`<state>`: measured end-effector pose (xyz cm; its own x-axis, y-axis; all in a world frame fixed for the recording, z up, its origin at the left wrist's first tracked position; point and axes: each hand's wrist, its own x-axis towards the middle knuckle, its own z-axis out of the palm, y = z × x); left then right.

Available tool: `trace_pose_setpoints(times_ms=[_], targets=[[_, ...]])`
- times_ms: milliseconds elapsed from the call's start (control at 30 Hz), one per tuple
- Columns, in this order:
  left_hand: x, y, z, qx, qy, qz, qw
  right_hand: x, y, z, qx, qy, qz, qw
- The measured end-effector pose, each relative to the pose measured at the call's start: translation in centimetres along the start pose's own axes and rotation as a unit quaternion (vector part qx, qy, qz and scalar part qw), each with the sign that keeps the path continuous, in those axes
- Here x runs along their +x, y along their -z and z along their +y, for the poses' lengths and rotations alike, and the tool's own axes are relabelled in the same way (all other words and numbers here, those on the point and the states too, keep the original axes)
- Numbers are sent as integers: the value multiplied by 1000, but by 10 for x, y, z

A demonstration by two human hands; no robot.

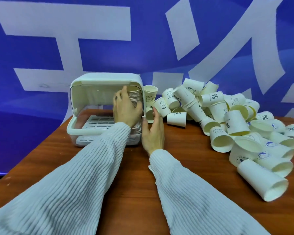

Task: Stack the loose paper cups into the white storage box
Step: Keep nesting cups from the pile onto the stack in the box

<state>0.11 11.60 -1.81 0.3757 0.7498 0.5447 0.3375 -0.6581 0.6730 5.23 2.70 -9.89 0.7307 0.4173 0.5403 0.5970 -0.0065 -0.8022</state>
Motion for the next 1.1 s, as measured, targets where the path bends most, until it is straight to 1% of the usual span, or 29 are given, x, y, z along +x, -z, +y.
trace_pose_setpoints(times_ms=[67, 133, 233, 333, 433, 500, 567, 600, 667, 733, 767, 800, 867, 900, 967, 1000, 1033, 1100], targets=[[-20, 1, 13, -31, -55, 32, 997, -2, 10, -1, -3, -16, 5, 1000], [-39, -3, 23, -50, -114, 37, 992, -4, 26, -1, -8, -25, -7, 1000], [-67, -20, 39, -98, -146, -5, 984, -14, 58, -6, -20, -53, -34, 998], [-97, -43, 62, -141, -143, -65, 977, -26, 98, -3, -60, -63, -10, 996], [-122, -62, 87, -179, -167, -115, 963, -36, 143, 2, -123, -71, 1, 990], [-136, -73, 106, -207, -180, -141, 951, -42, 174, 4, -188, -51, 6, 981], [-148, -79, 123, -233, -191, -162, 940, -45, 201, 1, -307, 18, 18, 951], [-153, -81, 132, -252, -188, -166, 935, -45, 215, -2, -348, 45, 28, 936], [-163, -84, 147, -287, -170, -163, 928, -41, 243, -8, -371, 70, 67, 924], [-172, -88, 154, -287, -167, -170, 928, -35, 270, -16, -357, 65, 103, 926], [-178, -92, 155, -268, -185, -186, 927, -28, 284, -15, -352, 43, 93, 930], [-186, -95, 154, -240, -214, -209, 924, -22, 296, -14, -354, 6, 56, 934], [-201, -101, 147, -170, -285, -265, 905, -11, 316, -7, -373, -67, -42, 924], [-208, -103, 144, -133, -328, -285, 891, -6, 324, -3, -378, -88, -84, 918], [-219, -109, 139, -71, -401, -300, 863, -3, 332, 5, -381, -108, -148, 906], [-222, -112, 137, -55, -419, -307, 853, -2, 333, 8, -383, -111, -176, 900], [-225, -114, 136, -44, -430, -316, 845, -1, 334, 13, -390, -111, -193, 894], [-225, -116, 135, -20, -434, -330, 838, -1, 333, 17, -409, -97, -193, 887]])
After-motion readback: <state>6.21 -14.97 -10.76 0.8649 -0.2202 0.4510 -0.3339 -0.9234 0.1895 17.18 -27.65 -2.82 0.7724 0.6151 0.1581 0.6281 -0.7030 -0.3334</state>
